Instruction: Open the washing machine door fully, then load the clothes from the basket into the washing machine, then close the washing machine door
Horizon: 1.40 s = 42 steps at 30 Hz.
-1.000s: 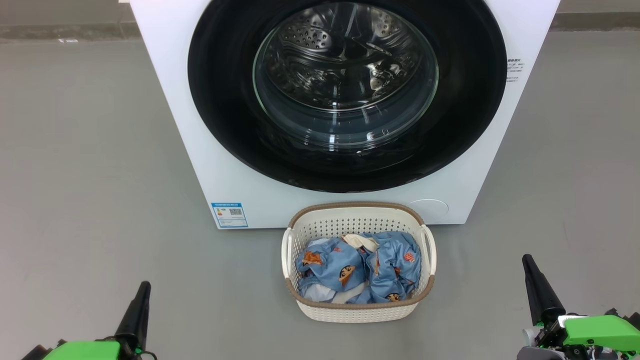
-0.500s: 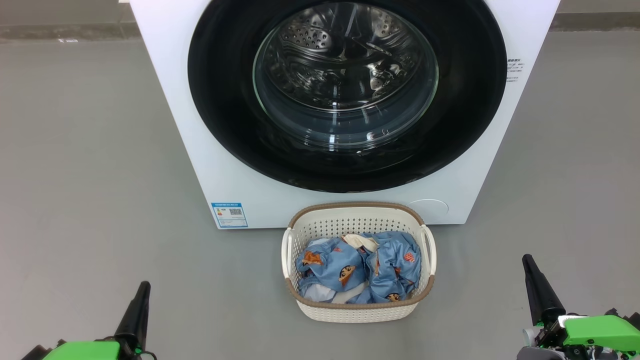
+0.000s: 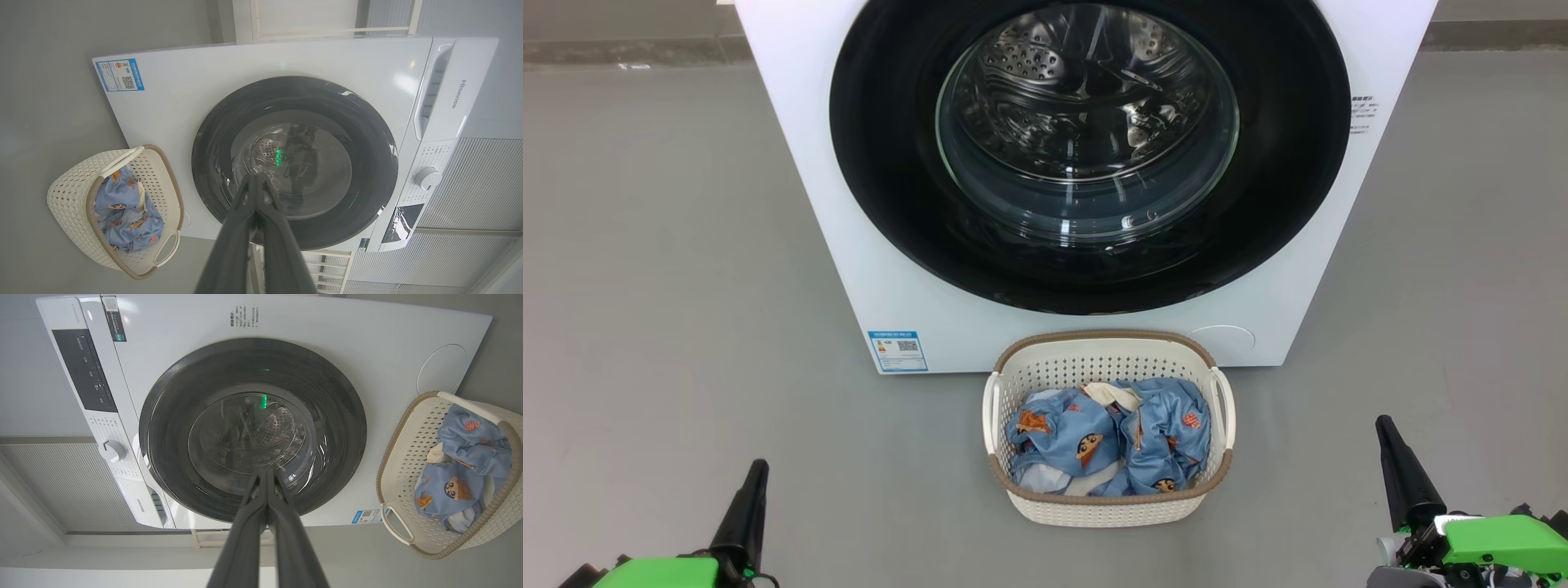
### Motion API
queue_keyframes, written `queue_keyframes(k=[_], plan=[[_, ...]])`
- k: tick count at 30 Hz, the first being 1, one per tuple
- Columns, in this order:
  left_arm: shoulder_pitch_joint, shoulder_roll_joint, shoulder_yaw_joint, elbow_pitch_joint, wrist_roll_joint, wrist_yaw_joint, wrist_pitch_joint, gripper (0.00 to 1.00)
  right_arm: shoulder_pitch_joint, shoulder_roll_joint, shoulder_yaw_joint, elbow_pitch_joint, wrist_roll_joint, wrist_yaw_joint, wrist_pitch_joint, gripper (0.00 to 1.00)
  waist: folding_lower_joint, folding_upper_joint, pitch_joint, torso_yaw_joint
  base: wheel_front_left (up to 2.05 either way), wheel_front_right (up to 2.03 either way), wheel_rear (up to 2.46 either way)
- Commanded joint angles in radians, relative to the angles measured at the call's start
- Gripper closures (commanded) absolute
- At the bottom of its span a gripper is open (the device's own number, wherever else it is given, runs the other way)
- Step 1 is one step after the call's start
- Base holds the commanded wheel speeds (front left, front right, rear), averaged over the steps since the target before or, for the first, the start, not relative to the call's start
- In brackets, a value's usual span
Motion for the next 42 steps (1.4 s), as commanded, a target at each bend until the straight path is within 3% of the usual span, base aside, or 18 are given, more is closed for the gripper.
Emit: queue_keyframes(k=[1,21,22,29,33,42], plan=[[-0.048,0.014,0.036,-0.018,0.013,-0.003,0.007,1.0,-0.044,-0.002,0.018,-0.023,-0.009,0.002,0.007,1.0,0.0,0.0,0.0,0.0,0.0,0.0,0.0],[-0.048,0.012,0.038,-0.017,0.014,-0.003,0.008,1.0,-0.045,-0.001,0.016,-0.023,-0.011,0.002,0.008,1.0,0.0,0.0,0.0,0.0,0.0,0.0,0.0],[0.001,-0.003,0.002,0.003,0.004,0.0,0.003,0.0,0.001,0.002,-0.003,0.003,0.0,0.0,0.0,0.0,0.0,0.0,0.0,0.0,0.0,0.0,0.0],[0.01,-0.006,0.0,-0.001,0.012,0.0,-0.01,0.0,0.01,0.003,0.009,0.009,-0.006,0.0,-0.017,0.0,0.0015,0.0,-0.001,0.001,0.0,0.0,0.0],[0.013,-0.002,-0.004,-0.01,0.02,0.0,-0.021,0.0,0.011,0.004,0.017,0.007,-0.023,0.0,-0.029,0.0,0.0003,0.0,0.001,0.002,0.0,0.0,0.0],[0.016,0.02,-0.023,-0.026,0.084,0.0,-0.05,0.0,0.01,0.003,0.028,-0.007,-0.12,0.0,-0.055,0.0,0.0,0.0,0.002,0.005,0.0,0.0,0.0]])
